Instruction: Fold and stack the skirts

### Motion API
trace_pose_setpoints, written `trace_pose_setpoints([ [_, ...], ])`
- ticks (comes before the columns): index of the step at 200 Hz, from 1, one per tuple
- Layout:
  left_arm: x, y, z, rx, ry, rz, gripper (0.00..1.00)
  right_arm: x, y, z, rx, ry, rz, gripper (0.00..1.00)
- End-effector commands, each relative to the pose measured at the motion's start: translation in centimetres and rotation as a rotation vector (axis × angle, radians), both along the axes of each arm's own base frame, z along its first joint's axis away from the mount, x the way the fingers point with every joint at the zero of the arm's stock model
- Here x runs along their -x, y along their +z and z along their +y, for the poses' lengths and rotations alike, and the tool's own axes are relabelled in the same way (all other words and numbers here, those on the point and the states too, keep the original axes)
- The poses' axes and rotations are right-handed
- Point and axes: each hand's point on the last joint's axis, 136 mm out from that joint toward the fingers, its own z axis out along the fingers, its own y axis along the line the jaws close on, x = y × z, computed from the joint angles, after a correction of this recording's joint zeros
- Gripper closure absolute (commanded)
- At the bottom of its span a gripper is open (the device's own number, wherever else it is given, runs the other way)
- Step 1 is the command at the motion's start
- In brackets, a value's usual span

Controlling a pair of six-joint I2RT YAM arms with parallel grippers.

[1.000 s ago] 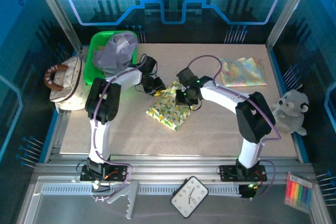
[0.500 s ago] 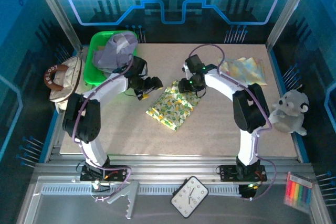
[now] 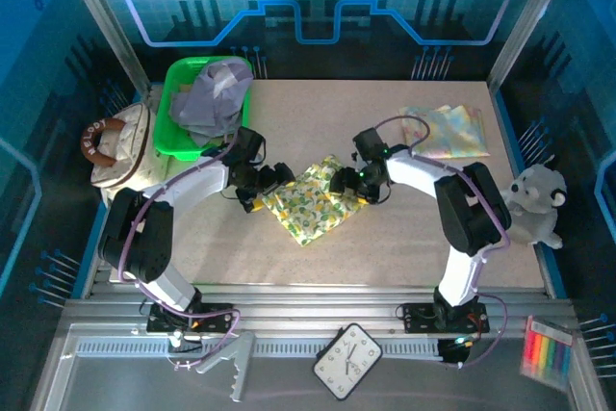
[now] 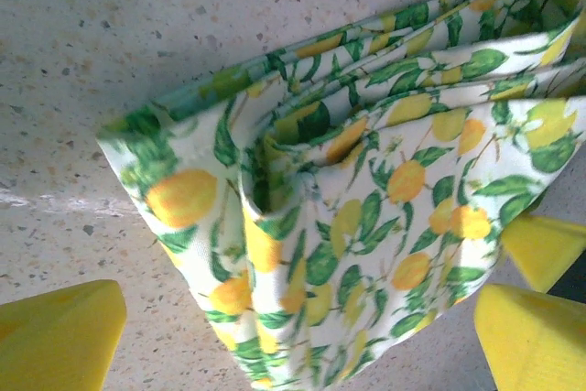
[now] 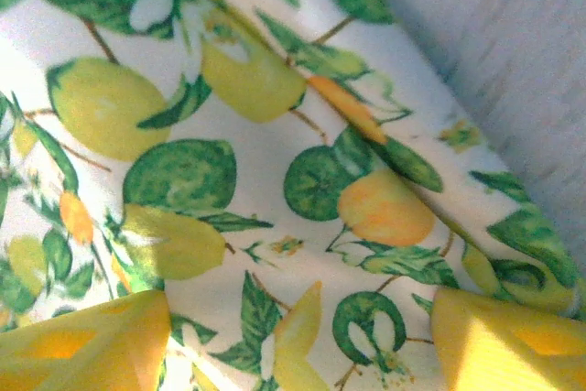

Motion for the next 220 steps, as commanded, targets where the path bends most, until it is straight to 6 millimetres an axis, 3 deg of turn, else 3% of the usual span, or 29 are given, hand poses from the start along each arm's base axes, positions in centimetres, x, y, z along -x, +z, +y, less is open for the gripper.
trace_pose_setpoints([
  [1,-0.6,1.4,0.4,-0.032,-0.032,-0.039,0.01,0.9,3.1,4.4,-0.166,-0.06,-0.003,0.24],
  [14,-0.6,1.5,0.4,-0.041,-0.043,-0.036,0.01,0.7,4.3,3.9,-0.123,-0.054,-0.053,0.23],
  [37,0.0,0.7,0.9,-0.076,-0.056,-0.007,0.01,-0.9,5.3,0.5,0.019,0.001,-0.167,0.22],
  [61,0.7,0.0,2.2,-0.153,-0.06,0.02,0.08,-2.7,5.1,-1.1,0.16,0.246,-0.288,0.29],
  [81,1.0,-0.1,2.6,-0.171,-0.052,0.023,0.14,-3.5,4.7,-0.3,0.178,0.434,-0.345,0.43],
  [100,1.1,-0.4,2.7,-0.171,-0.042,0.024,0.16,-3.9,4.4,1.1,0.135,0.511,-0.339,0.49],
  [163,1.8,-3.2,3.0,-0.174,-0.005,0.091,0.28,-4.1,3.1,5.6,0.111,0.577,-0.319,0.49],
  [192,2.1,-4.0,3.0,-0.158,0.01,0.1,0.36,-4.5,2.2,6.1,0.179,0.579,-0.313,0.5],
  [220,2.1,-4.4,2.9,-0.138,0.021,0.105,0.58,-4.9,2.3,6.2,0.243,0.581,-0.312,0.82],
])
